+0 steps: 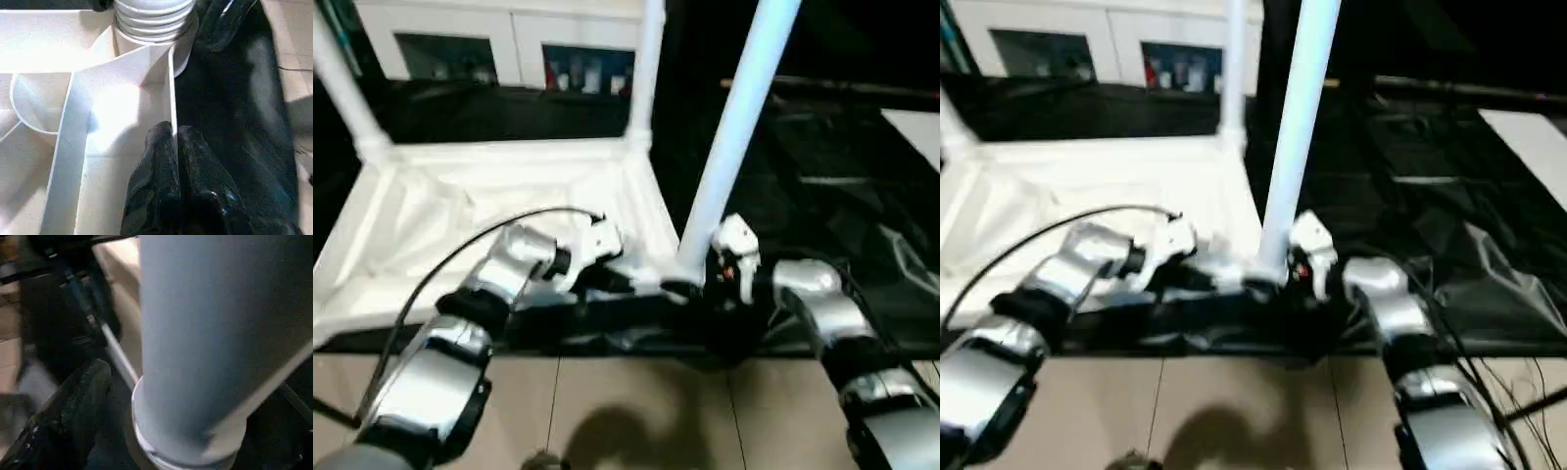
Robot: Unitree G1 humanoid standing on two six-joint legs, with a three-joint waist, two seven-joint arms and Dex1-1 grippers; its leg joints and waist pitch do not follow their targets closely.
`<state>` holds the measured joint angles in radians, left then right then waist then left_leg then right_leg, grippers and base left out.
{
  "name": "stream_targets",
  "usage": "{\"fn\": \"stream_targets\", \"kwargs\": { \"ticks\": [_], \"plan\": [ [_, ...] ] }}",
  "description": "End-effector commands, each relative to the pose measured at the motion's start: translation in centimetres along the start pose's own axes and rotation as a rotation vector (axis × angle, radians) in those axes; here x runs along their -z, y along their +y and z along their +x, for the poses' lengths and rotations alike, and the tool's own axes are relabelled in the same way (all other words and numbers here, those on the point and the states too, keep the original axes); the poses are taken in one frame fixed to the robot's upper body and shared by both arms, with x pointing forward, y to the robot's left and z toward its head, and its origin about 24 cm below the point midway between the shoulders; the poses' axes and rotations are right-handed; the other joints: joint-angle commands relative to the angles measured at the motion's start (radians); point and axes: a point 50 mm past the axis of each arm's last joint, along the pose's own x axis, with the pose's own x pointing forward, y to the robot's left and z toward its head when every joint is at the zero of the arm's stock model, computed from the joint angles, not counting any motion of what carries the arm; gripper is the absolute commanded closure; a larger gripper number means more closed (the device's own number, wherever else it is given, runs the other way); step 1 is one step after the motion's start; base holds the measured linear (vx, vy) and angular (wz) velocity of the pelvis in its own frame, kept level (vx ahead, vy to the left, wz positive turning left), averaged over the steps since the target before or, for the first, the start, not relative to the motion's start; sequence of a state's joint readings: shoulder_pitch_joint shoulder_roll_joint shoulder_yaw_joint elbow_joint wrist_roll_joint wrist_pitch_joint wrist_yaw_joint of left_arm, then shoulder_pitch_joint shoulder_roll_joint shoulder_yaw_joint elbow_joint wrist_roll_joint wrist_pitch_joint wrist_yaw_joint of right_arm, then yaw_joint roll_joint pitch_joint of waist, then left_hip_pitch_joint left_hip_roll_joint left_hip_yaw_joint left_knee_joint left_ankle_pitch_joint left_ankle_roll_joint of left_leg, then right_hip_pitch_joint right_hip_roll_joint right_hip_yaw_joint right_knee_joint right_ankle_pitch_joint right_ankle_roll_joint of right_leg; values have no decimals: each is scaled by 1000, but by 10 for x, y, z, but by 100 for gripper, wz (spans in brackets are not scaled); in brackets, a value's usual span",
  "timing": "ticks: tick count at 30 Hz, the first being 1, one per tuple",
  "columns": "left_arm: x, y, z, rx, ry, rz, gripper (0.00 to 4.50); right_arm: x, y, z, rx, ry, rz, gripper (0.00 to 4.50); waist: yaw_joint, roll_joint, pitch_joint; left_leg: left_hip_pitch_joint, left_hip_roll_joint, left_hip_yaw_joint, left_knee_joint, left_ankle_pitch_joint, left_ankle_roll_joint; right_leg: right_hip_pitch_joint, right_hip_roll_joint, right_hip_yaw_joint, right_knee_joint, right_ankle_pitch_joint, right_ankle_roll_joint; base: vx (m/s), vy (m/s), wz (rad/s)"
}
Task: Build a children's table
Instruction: Rotate leg to tighten
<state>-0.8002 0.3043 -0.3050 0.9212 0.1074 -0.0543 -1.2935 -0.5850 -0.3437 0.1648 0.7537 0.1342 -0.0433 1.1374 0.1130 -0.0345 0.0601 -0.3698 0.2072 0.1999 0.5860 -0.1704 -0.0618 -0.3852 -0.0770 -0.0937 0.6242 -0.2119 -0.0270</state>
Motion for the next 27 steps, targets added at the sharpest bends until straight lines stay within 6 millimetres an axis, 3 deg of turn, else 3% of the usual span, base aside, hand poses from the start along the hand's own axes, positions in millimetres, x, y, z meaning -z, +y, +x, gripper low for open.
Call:
{"fn": "stream_targets", "kwargs": {
  "ticks": [1, 19, 23, 24, 27],
  "plan": [
    [-8, -5, 8, 73, 1, 53, 450, -2, 4, 2, -55, 12, -13, 45, -3, 4, -66, 18, 48, -19, -66, -204, 51, 44, -87, 63, -78, -126, -238, 0, 0, 0],
    [-4, -8, 1, 86, 0, 46, 450, 6, 9, 2, -72, 65, -1, 177, -2, 3, -68, 17, 45, -18, -65, -182, 42, 44, -86, 63, -75, -109, -232, 0, 0, 0],
    [-2, -7, 1, 59, -3, 23, 450, 7, 7, 7, 3, 26, 41, 185, -5, 3, -67, 17, 45, -19, -66, -188, 38, 42, -85, 62, -75, -116, -232, 0, 0, 0],
    [-3, -3, 3, 7, -6, -4, 450, 8, 1, 11, 108, 8, 71, 185, -9, 3, -66, 18, 45, -19, -67, -192, 31, 39, -87, 64, -75, -133, -230, 0, 0, 0],
    [-5, 9, 9, -168, -17, -74, 450, 12, -8, 23, 324, -6, 161, 185, -22, 2, -62, 28, 41, -24, -71, -250, -13, 34, -91, 63, -92, -264, -207, 0, 0, 0]
  ]
}}
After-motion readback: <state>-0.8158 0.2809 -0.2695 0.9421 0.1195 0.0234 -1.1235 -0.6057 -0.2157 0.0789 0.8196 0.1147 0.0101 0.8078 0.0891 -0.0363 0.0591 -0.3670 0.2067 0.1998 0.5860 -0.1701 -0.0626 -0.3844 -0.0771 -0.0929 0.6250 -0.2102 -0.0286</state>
